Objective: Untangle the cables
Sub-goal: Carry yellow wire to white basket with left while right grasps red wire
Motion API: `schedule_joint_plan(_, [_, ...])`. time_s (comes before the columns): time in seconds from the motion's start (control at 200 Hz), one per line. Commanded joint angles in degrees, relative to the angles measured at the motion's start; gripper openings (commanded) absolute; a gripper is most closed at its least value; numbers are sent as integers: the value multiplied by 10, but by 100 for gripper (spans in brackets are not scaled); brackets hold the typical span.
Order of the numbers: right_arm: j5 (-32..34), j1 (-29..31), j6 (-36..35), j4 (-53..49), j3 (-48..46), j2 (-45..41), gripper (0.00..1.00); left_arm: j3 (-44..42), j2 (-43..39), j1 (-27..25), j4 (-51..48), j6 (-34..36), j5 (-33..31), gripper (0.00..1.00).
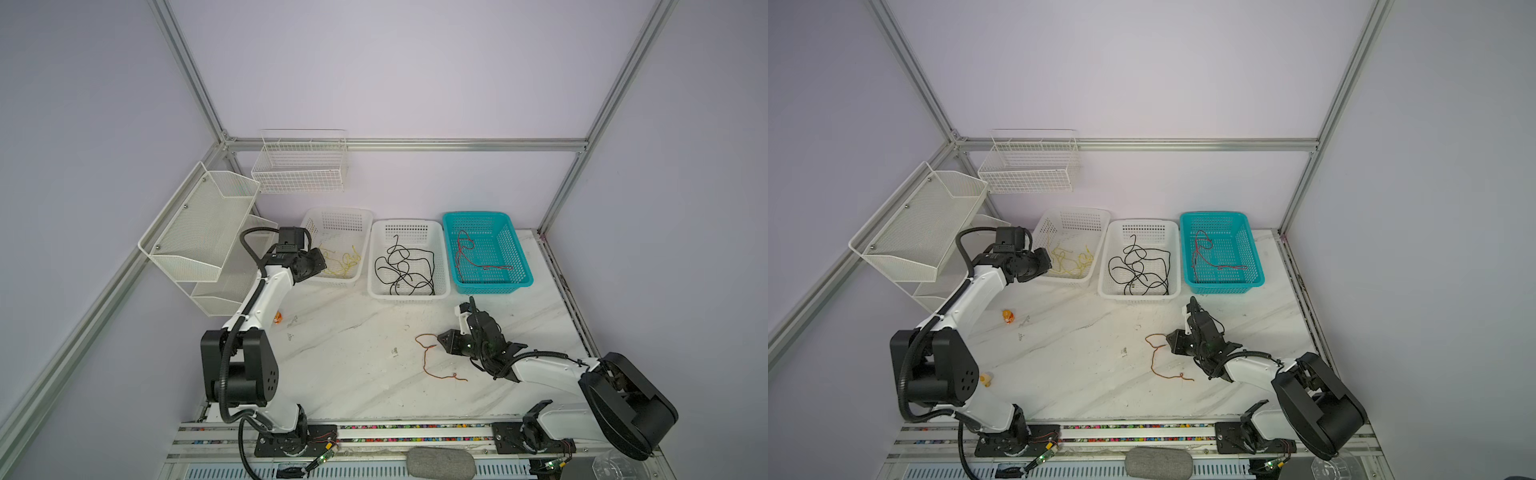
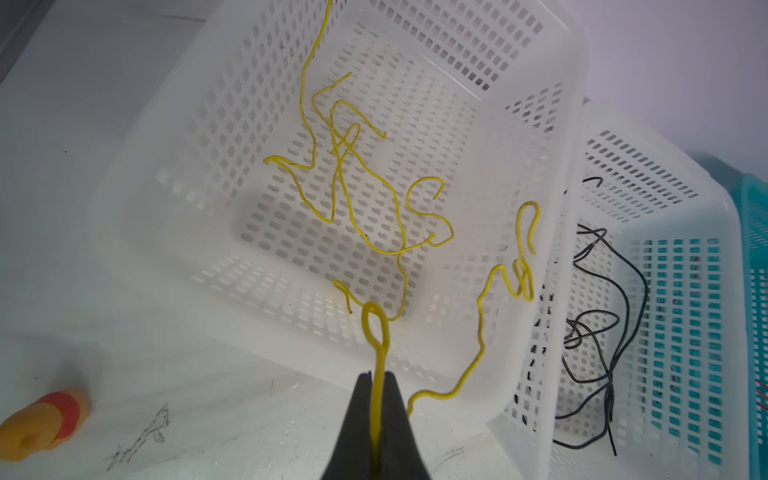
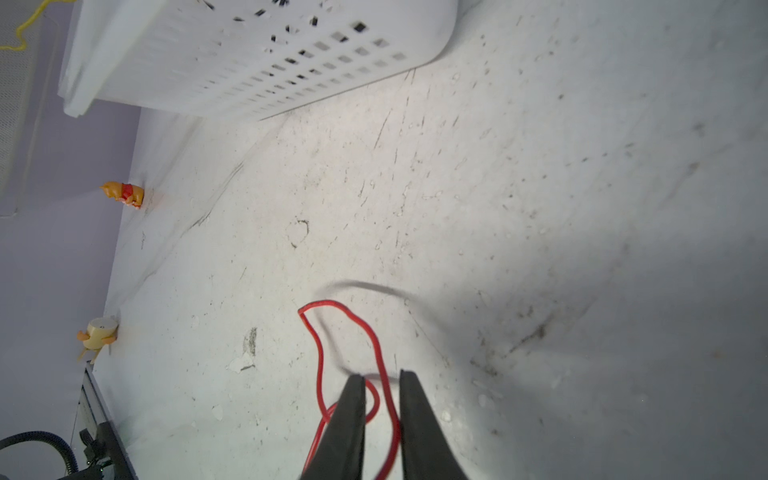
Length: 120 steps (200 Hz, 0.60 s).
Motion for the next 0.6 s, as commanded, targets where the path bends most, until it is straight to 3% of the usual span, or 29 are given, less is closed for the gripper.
schedule_joint_plan(0.0, [11,3,-3,13,-3,-11,11,81,37,5,5,17,0,0])
schedule_joint_plan(0.12, [10,3,-4,6,-1,-27,0,99,79,8,-1,20,-17,0])
schedule_joint_plan(0.595, [13,5,-12,-81,29,-133,0,171,166,14,-29,28,-19,3])
